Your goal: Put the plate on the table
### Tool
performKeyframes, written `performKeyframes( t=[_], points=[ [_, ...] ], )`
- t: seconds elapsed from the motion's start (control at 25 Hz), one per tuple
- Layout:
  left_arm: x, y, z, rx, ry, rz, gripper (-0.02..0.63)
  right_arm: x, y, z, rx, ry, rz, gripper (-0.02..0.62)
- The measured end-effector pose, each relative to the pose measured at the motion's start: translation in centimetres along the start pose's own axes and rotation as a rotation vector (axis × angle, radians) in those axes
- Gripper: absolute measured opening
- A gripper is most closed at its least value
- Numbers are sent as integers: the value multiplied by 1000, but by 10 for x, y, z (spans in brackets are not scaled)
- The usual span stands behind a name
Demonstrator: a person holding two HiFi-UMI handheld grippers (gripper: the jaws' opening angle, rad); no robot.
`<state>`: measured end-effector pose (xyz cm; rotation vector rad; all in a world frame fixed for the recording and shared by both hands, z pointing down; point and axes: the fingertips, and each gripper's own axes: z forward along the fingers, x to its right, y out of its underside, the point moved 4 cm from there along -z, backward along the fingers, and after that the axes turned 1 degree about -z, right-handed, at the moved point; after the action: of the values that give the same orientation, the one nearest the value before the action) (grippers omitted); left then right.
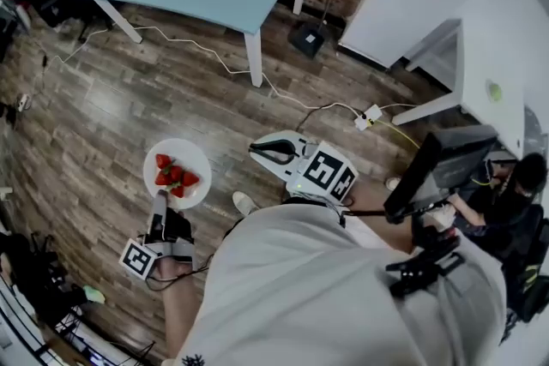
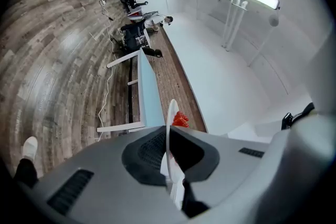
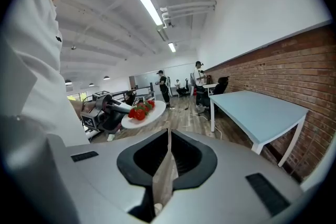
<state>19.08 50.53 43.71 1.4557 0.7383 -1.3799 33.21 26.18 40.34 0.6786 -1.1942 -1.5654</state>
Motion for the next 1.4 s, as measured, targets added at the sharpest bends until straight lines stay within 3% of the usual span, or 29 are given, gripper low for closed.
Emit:
performKeyframes(
  t=[0.44,0.72,1.0,1.24,1.4],
  points=[
    [-36,-75,-25,-16,-8,-8,11,-37,-19,76,-19,35,15,38],
    [-34,-88,13,-41,-2,-12,11,3,-27,86,-18,77,35,37],
    [-40,-129,99,-32,-25,-14,11,100,-39,131,1,79,56,37],
    [-22,-174,215,-59,-22,8,11,208,-77,170,38,82,18,37],
    [-10,-192,304,-82,-2,38,11,289,-81,178,40,94,14,37]
  ],
)
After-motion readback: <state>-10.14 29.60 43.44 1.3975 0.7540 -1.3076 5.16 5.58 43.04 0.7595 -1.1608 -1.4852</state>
